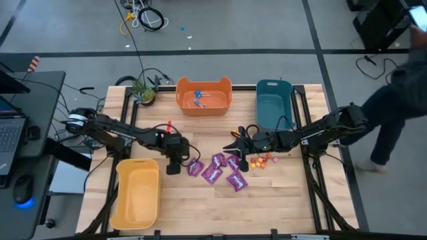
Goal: Sort candy
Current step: Put the blue candy into the orange bin
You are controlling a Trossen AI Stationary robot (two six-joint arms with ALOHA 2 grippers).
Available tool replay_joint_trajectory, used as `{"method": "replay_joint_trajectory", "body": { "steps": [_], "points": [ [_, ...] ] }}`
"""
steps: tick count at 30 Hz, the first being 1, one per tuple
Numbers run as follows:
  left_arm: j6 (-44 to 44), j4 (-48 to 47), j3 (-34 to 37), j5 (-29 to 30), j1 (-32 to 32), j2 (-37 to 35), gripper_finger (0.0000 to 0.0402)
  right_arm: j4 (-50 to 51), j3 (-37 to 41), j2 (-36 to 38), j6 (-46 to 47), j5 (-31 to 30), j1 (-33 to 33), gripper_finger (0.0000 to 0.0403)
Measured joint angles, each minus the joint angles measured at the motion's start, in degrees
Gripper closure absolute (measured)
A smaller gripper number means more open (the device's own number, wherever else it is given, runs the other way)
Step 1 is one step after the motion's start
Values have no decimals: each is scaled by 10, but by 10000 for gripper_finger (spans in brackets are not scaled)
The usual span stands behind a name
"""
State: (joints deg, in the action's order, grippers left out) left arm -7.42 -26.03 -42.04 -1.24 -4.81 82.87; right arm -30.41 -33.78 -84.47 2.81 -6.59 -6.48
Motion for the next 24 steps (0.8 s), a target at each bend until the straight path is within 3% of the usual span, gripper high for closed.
{"method": "replay_joint_trajectory", "body": {
  "steps": [9, 24],
  "points": [
    [13, 53, 27, 41, -21, 0, 259, 0, 0, 0, 0, 0, 0, 357],
    [37, 93, 49, 48, -28, 0, 259, 0, 0, 0, 0, 0, 0, 357]
  ]
}}
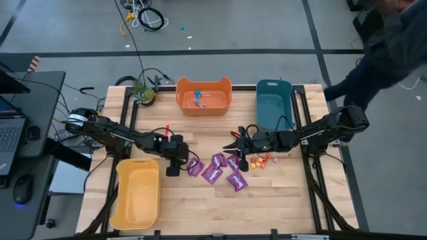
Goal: Sort candy
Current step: Put the blue candy into the orange bin
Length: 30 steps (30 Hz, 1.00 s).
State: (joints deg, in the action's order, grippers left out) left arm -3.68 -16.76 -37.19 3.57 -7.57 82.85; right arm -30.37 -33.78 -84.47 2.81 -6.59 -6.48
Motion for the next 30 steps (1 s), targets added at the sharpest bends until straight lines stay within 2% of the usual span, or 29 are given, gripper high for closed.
{"method": "replay_joint_trajectory", "body": {
  "steps": [21, 25, 30],
  "points": [
    [20, 24, -2, 12, -5, 41, 260, 1, 0, 0, -6, 0, 0, 357],
    [20, 22, -2, 12, -5, 41, 281, 1, 0, 0, -9, 0, 0, 357],
    [20, 20, -2, 10, -5, 42, 338, 1, 0, 0, -9, 0, 0, 357]
  ]
}}
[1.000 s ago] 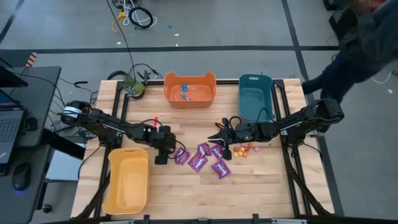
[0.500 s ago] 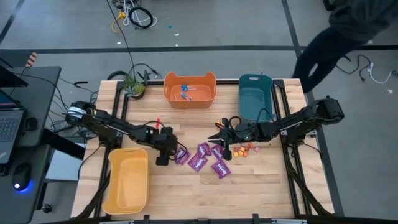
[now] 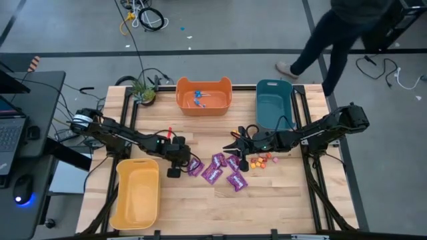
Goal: Sort candy
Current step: Put the blue candy into the orange bin
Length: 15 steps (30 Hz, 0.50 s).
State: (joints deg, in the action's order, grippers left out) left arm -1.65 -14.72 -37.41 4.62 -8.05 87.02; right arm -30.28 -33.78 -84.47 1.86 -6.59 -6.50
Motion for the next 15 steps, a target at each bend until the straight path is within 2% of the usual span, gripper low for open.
{"method": "replay_joint_trajectory", "body": {
  "steps": [4, 15],
  "points": [
    [0, -1, 0, 4, 0, 0, 391, 0, 0, 0, -3, 0, 0, 357],
    [-4, -27, -15, 9, 1, -5, 400, -1, 0, 0, -5, 0, 0, 357]
  ]
}}
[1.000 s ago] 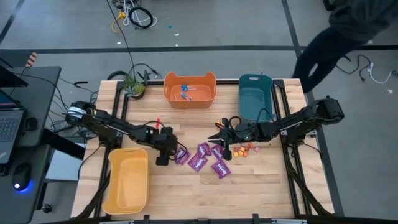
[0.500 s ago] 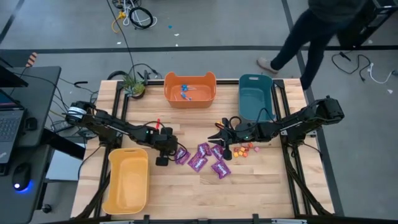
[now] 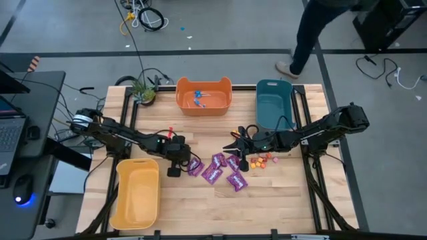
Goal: Sort candy
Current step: Put the blue candy into the orange bin
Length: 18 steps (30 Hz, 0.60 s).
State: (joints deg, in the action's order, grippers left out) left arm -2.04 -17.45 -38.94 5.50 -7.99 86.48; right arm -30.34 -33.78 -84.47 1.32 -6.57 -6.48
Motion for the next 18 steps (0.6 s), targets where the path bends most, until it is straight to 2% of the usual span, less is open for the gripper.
{"method": "replay_joint_trajectory", "body": {
  "steps": [9, 18],
  "points": [
    [6, -98, -46, 31, 0, -21, 401, 0, 0, 0, -4, 0, 0, 357],
    [62, -170, -110, 71, 1, -59, 401, 1, 0, 0, -11, 0, 0, 357]
  ]
}}
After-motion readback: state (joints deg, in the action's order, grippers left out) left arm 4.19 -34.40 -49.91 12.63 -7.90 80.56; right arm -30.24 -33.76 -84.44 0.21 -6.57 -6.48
